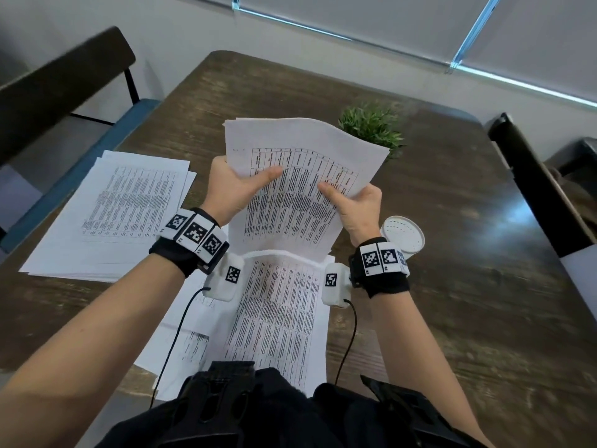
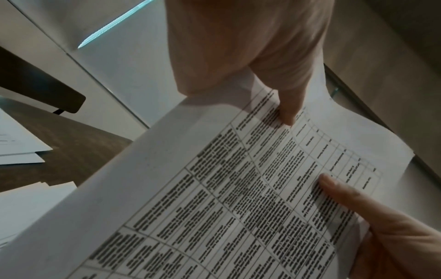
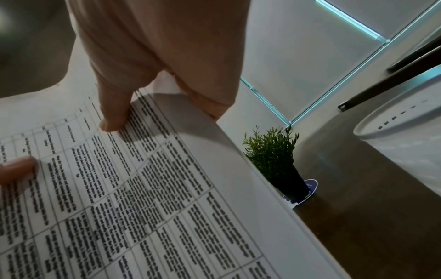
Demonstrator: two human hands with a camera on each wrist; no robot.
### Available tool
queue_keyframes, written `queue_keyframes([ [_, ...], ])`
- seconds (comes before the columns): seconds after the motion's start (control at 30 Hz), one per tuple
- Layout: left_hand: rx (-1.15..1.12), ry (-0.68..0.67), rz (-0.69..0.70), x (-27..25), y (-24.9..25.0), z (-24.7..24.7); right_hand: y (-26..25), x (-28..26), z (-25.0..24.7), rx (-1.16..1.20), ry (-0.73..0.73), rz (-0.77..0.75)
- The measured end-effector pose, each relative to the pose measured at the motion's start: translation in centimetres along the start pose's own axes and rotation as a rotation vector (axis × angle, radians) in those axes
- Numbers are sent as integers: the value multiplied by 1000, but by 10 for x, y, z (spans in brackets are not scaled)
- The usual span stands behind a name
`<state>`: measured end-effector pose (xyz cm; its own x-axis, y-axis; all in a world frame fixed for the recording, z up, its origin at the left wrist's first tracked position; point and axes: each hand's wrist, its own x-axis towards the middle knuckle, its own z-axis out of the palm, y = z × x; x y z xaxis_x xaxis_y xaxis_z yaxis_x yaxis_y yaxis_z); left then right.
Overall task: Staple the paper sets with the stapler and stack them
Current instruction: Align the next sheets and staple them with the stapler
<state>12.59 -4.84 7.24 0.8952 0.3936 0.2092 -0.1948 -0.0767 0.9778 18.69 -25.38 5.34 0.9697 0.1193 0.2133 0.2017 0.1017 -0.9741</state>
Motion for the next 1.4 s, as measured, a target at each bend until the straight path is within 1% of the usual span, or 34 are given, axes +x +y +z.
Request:
queue_keyframes([
  [0.07, 9, -32, -41, -1, -8, -2, 7, -2, -2, -21, -7, 37],
  [0.13, 43, -60, -110, -3, -24, -2, 17, -6, -3, -74, -18, 84],
  [0.2, 83, -54, -177, -7, -39, -2, 28, -11, -2, -139, -15, 120],
  [0.37, 184, -38, -292, -14, -71, -3, 48, -17, 6, -167, 2, 206],
  [0.43, 207, -30, -335, -15, -82, -4, 53, -16, 10, -208, 31, 196],
  [0.53, 249, -20, -353, -14, -84, -9, 54, -12, 15, -251, 54, 172],
  [0.6, 328, -39, -375, -11, -81, -15, 54, -7, 16, -285, -7, 192],
  [0.7, 480, -77, -439, -13, -78, -36, 58, 5, 16, -404, -119, 236],
  [0.77, 548, -107, -494, -18, -85, -56, 59, 17, 16, -466, -106, 282],
  [0.8, 565, -120, -535, -21, -88, -65, 60, 24, 15, -507, -93, 305],
  [0.87, 608, -135, -611, -27, -96, -83, 63, 37, 14, -644, -112, 299],
  [0.97, 689, -183, -710, -37, -98, -100, 82, 54, 19, -875, -186, 256],
  [1.1, 756, -214, -798, -50, -98, -116, 110, 69, 40, -1249, -348, 290],
  [1.13, 763, -225, -816, -52, -99, -119, 118, 72, 43, -1310, -358, 305],
  [1.17, 767, -244, -835, -54, -101, -124, 125, 74, 46, -1357, -344, 324],
  [1.3, 739, -306, -908, -53, -125, -146, 145, 80, 55, -1438, -187, 413],
  [1.37, 722, -341, -914, -48, -142, -158, 151, 83, 55, -1464, -161, 476],
  [1.4, 727, -358, -912, -46, -139, -158, 155, 84, 53, -1463, -150, 503],
])
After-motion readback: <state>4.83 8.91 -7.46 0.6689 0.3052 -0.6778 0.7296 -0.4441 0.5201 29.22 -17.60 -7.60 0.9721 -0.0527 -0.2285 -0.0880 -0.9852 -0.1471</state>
